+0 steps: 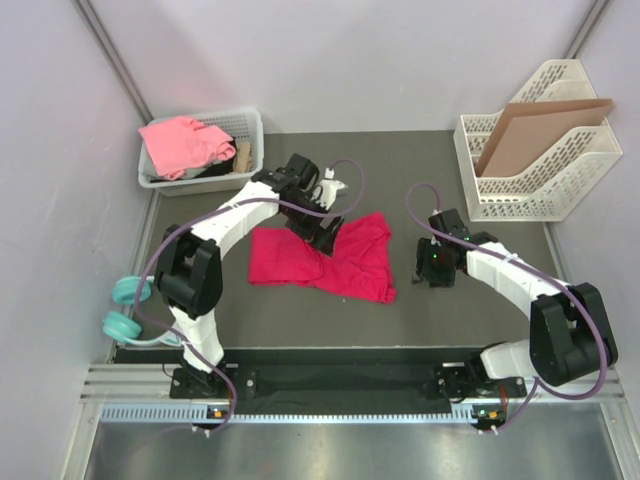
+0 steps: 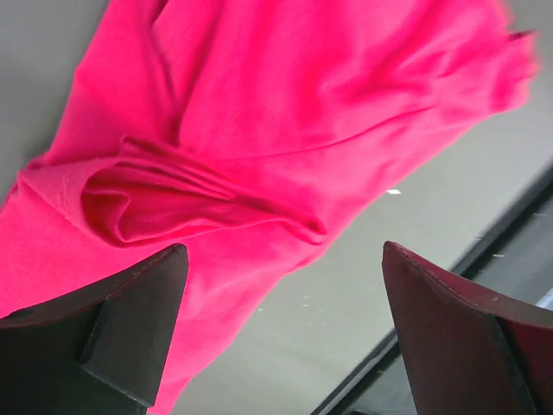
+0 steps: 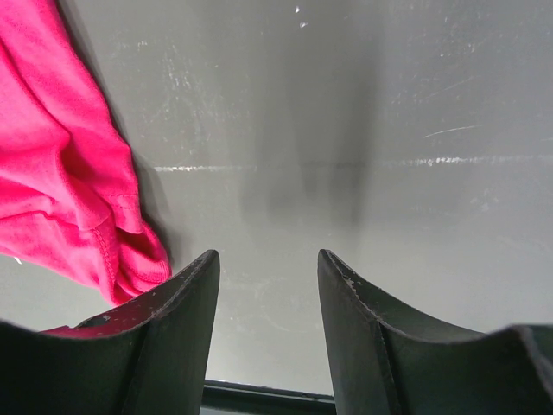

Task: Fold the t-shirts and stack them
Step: Fold the folded rectangular tshirt in 1/3 of the way

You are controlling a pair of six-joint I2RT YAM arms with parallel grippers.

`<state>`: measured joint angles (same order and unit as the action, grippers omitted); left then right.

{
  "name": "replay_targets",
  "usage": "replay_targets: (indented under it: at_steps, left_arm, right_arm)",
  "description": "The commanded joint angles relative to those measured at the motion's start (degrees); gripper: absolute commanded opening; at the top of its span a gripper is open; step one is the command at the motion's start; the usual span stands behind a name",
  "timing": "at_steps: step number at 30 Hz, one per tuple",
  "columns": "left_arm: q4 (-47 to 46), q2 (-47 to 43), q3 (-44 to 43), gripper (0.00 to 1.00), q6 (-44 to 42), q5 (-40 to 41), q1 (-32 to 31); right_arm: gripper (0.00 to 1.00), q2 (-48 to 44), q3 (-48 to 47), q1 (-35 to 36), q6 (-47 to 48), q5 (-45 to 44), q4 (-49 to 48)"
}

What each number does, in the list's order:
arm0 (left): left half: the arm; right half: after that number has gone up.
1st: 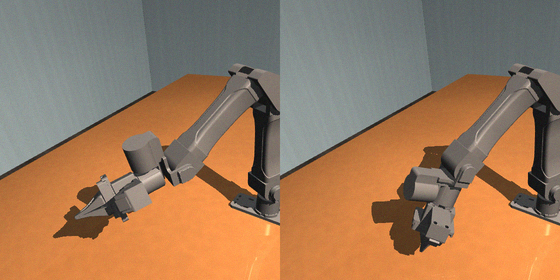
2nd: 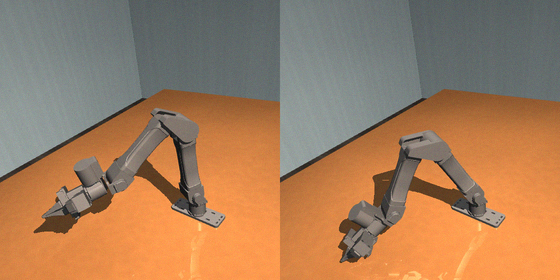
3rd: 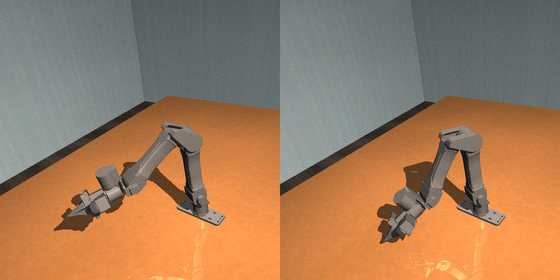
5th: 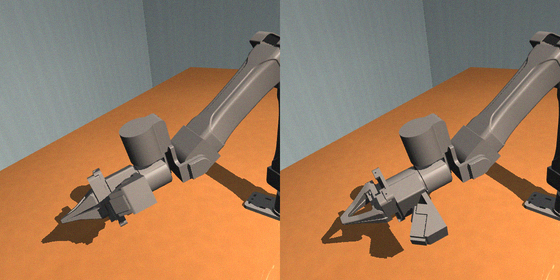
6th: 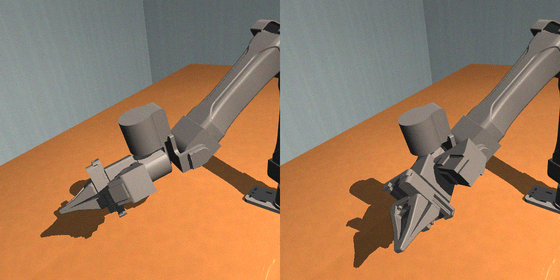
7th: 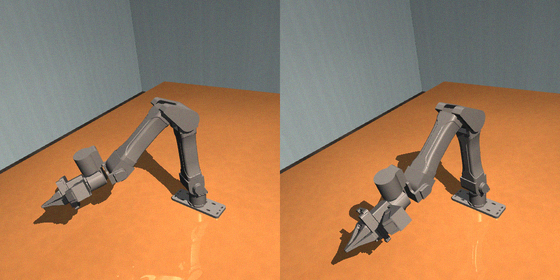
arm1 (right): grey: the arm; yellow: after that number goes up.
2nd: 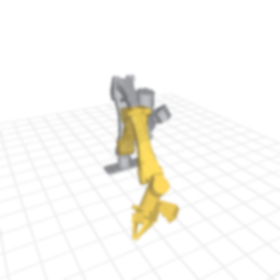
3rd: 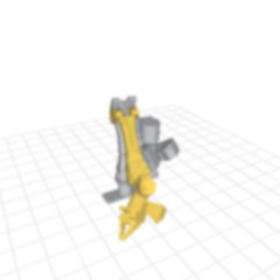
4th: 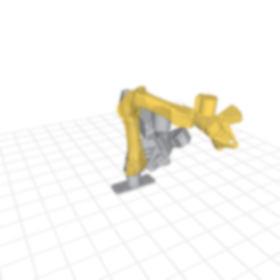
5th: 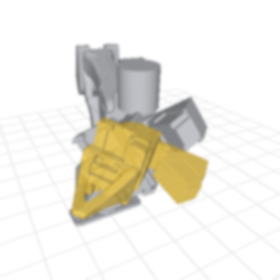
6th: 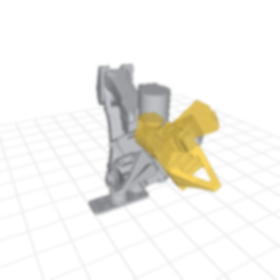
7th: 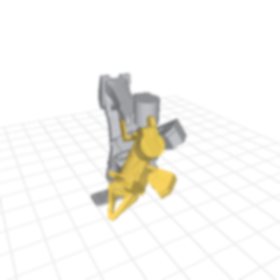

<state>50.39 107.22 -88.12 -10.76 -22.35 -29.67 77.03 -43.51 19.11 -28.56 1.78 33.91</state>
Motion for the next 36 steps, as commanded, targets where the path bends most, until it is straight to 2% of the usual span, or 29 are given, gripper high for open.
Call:
replay_targets:
  at_steps: [1,4,6,8,11,14,20,27,32,36]
  left_arm:
    - [1.4,-7.7,-2.1,0.99,1.0,-10.1,4.8]
    - [-3.3,-11.5,3.3,0.99,1.0,-9.7,11.7]
    - [-5.9,-13.0,7.9,0.99,0.0,-5.7,17.5]
    - [-4.7,-12.5,11.1,0.98,-3.4,-3.9,22.2]
    - [-5.1,-12.7,17.1,0.97,-6.2,-1.6,25.8]
    - [-6.9,-13.5,21.2,0.97,-6.1,-2.0,26.9]
    - [-9.3,-10.4,22.9,0.94,-1.9,-4.6,26.9]
    - [-15.8,-10.9,27.3,0.91,0.1,-3.4,27.2]
    - [-18.4,-12.5,30.1,0.89,0.8,-5.1,27.2]
    - [-19.3,-11.3,30.0,0.8,0.9,-5.5,27.2]
  right_arm:
    - [0.5,-1.2,-1.0,0.6,0.3,-0.1,-0.5]
    - [0.5,-1.2,-1.2,0.6,0.3,-0.4,-0.2]
    - [0.49,-1.5,-1.5,0.7,0.2,-0.4,0.2]
    - [0.49,-2.0,-2.1,0.8,0.2,-0.1,0.3]
    - [0.5,-3.0,-4.5,2.8,0.0,0.9,0.4]
    - [0.52,-1.5,-10.4,8.7,-0.9,2.3,-0.9]
    - [0.57,13.1,-30.6,17.3,-2.4,3.2,-1.3]
    - [0.56,34.2,-49.0,18.9,-6.5,13.8,-3.2]
    - [0.55,42.8,-59.2,19.7,-8.2,16.9,-2.9]
    - [0.55,46.7,-62.8,20.1,-9.1,19.8,-3.6]
